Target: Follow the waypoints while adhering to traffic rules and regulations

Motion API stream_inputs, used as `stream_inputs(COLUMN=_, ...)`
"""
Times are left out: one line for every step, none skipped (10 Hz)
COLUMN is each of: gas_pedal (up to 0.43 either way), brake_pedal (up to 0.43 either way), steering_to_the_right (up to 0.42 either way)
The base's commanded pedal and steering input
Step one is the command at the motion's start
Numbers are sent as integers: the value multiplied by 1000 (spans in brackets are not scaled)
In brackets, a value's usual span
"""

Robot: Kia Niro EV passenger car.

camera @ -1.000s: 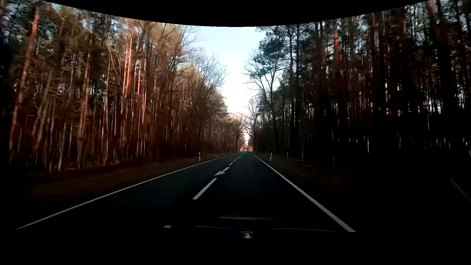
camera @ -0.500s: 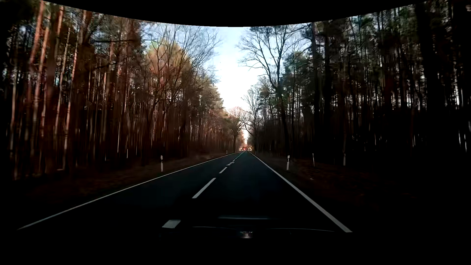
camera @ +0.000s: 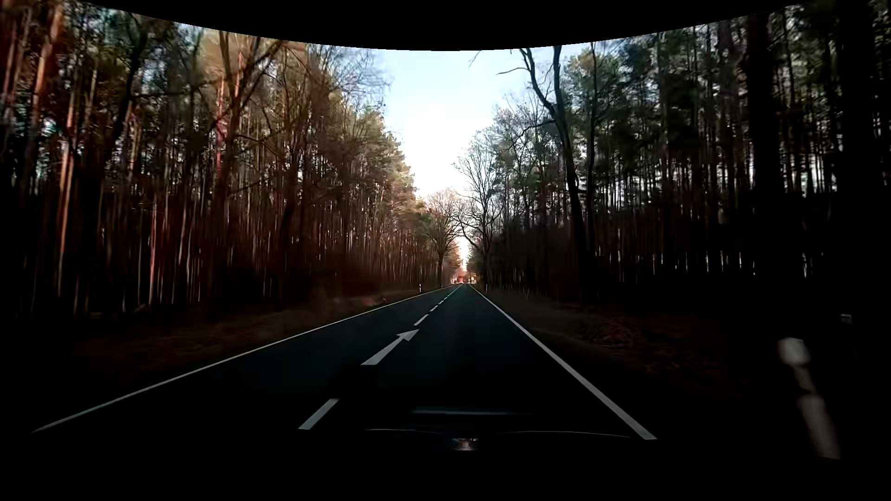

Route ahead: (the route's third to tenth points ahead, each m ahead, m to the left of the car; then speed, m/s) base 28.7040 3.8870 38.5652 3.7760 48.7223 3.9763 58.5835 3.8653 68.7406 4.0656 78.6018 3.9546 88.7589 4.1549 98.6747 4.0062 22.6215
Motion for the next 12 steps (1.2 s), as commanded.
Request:
stream_inputs(gas_pedal=67, brake_pedal=0, steering_to_the_right=-1)
stream_inputs(gas_pedal=67, brake_pedal=0, steering_to_the_right=-3)
stream_inputs(gas_pedal=67, brake_pedal=0, steering_to_the_right=-3)
stream_inputs(gas_pedal=79, brake_pedal=0, steering_to_the_right=-3)
stream_inputs(gas_pedal=79, brake_pedal=0, steering_to_the_right=-2)
stream_inputs(gas_pedal=79, brake_pedal=0, steering_to_the_right=-3)
stream_inputs(gas_pedal=79, brake_pedal=0, steering_to_the_right=-3)
stream_inputs(gas_pedal=79, brake_pedal=0, steering_to_the_right=-3)
stream_inputs(gas_pedal=79, brake_pedal=0, steering_to_the_right=-3)
stream_inputs(gas_pedal=79, brake_pedal=0, steering_to_the_right=-3)
stream_inputs(gas_pedal=79, brake_pedal=0, steering_to_the_right=-2)
stream_inputs(gas_pedal=79, brake_pedal=0, steering_to_the_right=-3)
